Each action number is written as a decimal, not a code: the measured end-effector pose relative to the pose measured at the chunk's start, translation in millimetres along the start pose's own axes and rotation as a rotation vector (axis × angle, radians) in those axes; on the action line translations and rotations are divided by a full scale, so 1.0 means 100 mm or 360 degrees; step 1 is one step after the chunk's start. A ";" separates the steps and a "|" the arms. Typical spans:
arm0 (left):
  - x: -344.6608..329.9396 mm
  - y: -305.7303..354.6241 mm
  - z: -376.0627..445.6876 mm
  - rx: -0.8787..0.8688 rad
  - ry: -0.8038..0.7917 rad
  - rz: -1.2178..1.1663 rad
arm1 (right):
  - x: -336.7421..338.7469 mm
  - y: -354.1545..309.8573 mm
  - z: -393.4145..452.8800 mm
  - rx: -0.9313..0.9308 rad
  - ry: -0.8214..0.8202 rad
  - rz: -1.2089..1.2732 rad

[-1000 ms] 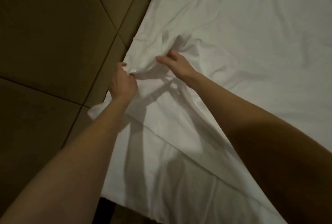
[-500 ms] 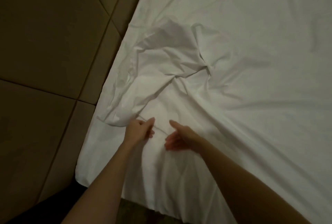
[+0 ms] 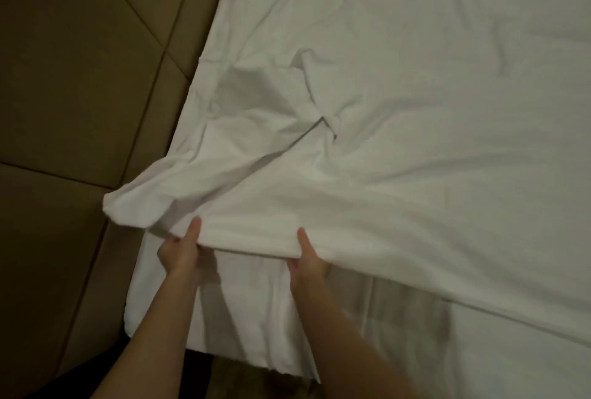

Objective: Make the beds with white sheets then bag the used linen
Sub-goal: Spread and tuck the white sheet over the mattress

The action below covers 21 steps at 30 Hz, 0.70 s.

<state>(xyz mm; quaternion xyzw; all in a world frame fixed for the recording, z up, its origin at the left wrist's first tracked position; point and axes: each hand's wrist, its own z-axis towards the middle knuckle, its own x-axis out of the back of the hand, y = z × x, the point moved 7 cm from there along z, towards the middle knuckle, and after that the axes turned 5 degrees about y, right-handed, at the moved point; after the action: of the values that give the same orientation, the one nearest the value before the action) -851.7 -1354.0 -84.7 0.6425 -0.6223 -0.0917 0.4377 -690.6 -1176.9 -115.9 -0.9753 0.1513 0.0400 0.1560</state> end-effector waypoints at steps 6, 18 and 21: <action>-0.03 -0.81 -0.60 0.0656 -0.0251 -0.0657 | 0.78 0.06 0.00 -0.0180 -0.0015 -0.0201; -0.72 -1.55 -1.88 0.0636 -0.0147 -0.0734 | 1.74 -1.60 0.04 0.0092 0.0602 0.0015; -0.67 -1.76 -1.77 0.0869 0.0073 -0.1116 | 2.26 -1.85 0.09 0.0035 0.0520 0.0070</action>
<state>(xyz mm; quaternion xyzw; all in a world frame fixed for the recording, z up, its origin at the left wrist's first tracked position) -622.0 -1243.1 -125.9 0.9087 -0.3582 -0.0526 0.2081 -418.8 -1070.3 -98.9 -0.9635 0.1963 -0.1174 0.1390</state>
